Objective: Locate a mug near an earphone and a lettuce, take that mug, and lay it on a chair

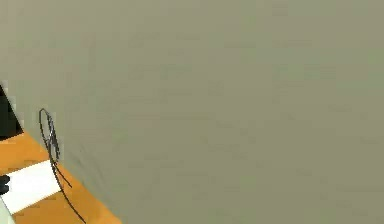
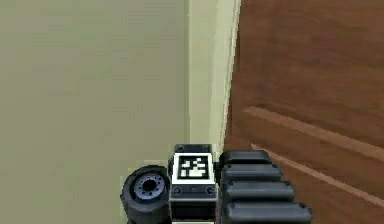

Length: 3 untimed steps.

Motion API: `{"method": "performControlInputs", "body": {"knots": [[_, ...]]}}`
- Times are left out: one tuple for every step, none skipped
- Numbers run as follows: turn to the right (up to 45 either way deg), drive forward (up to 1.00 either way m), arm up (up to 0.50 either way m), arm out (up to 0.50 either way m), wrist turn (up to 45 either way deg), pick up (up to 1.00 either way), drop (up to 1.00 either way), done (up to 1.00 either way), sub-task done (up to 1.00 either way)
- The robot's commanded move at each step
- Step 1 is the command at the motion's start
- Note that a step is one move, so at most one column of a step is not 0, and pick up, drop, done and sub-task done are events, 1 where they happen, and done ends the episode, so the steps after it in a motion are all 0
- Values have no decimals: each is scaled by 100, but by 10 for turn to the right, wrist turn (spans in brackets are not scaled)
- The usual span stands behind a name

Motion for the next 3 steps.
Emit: {"method": "performControlInputs", "body": {"knots": [[-210,0,0,0,0,0,0,0,0],[450,0,0,0,0,0,0,0,0],[450,0,0,0,0,0,0,0,0]]}}
